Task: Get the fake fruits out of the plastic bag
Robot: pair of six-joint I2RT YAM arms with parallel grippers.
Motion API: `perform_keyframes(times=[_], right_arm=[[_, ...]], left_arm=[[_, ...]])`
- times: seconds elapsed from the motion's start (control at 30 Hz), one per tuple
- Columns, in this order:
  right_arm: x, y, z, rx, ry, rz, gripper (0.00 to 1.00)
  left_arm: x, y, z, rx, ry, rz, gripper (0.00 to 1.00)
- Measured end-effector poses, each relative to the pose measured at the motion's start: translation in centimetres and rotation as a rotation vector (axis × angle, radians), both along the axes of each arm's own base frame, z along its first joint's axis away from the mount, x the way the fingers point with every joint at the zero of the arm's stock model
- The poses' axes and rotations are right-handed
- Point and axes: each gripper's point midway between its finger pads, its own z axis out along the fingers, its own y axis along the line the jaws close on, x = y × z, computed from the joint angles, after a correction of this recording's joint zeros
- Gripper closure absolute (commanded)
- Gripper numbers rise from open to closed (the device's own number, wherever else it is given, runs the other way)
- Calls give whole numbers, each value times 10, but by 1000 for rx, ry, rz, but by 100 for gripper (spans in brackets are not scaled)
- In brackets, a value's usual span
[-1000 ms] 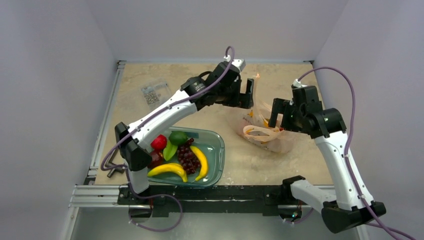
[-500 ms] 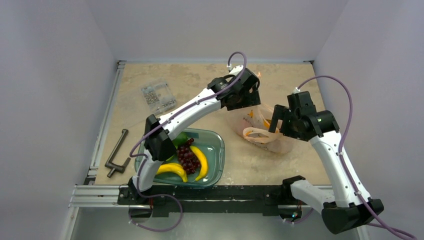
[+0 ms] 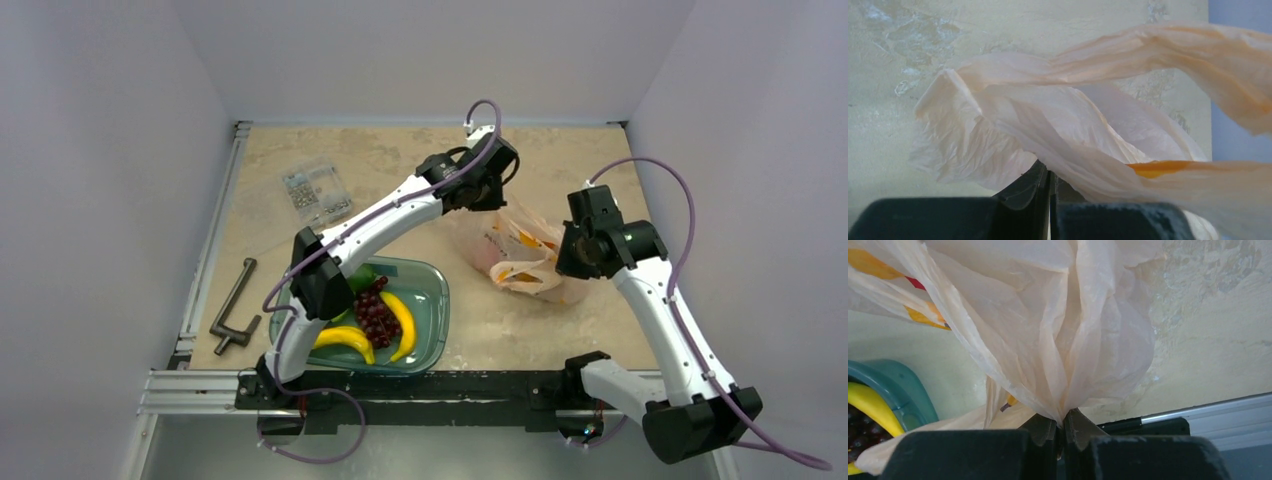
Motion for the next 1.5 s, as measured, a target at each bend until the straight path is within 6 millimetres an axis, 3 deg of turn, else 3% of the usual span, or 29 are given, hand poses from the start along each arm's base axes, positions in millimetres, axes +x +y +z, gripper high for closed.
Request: perform_keyframes(times=[0.13,0.4,0.9,1.13,1.2,1.5], right_arm=[[-2,1,15,11,-18,3,100],[-2,4,40,35,-94,51,100],[-3,18,36,40,-69,144,100],[-11,-2,38,-24,-63,20,100],[-20,-4,34,-20,-51,-4,95],[-68,6,-9,117,25,-66,100]], left_arm=[[7,4,5,-24,12,-82,100],[40,41,28,-65,-2,-114,100],[21,50,69,-93,-61,-141,100],[19,56,65,-51,-72,-180,100],[18,57,62,-42,-73,-203,100],[-13,63,27,-52,24,-336,100]])
